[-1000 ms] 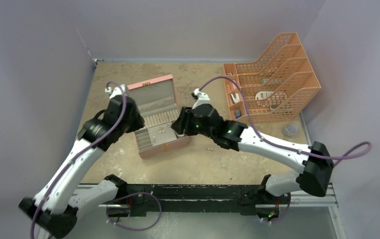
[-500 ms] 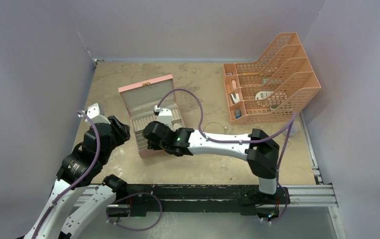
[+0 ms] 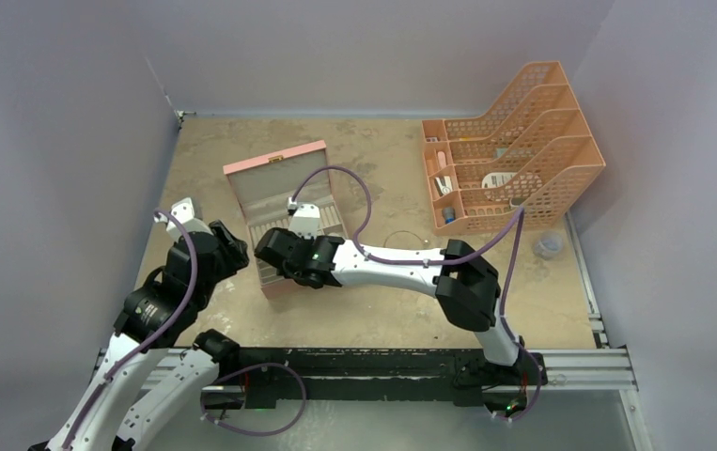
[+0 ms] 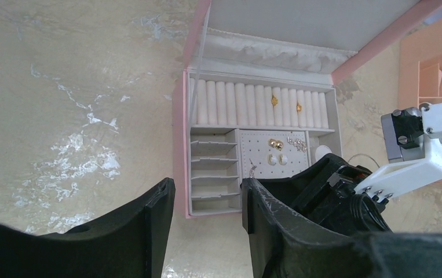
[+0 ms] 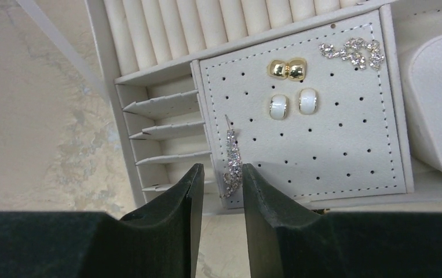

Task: Organize the mixed jewelry
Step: Place the jewelry in the jewelry box.

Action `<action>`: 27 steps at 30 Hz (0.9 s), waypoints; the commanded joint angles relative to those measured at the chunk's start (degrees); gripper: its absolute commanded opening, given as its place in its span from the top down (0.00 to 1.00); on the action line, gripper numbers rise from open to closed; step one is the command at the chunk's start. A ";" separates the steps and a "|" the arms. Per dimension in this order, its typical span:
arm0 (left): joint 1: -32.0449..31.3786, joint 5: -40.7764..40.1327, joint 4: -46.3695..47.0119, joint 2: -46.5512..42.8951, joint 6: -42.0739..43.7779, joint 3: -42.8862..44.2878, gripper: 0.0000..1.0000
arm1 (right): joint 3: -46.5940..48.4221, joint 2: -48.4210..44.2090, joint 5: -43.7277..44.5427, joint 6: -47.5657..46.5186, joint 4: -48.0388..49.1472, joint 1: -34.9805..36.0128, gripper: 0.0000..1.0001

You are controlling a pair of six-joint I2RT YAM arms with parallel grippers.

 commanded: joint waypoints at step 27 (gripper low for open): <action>0.35 -0.90 2.35 1.83 0.72 -0.39 0.53 | 0.73 0.41 1.17 -4.60 5.57 -3.03 0.77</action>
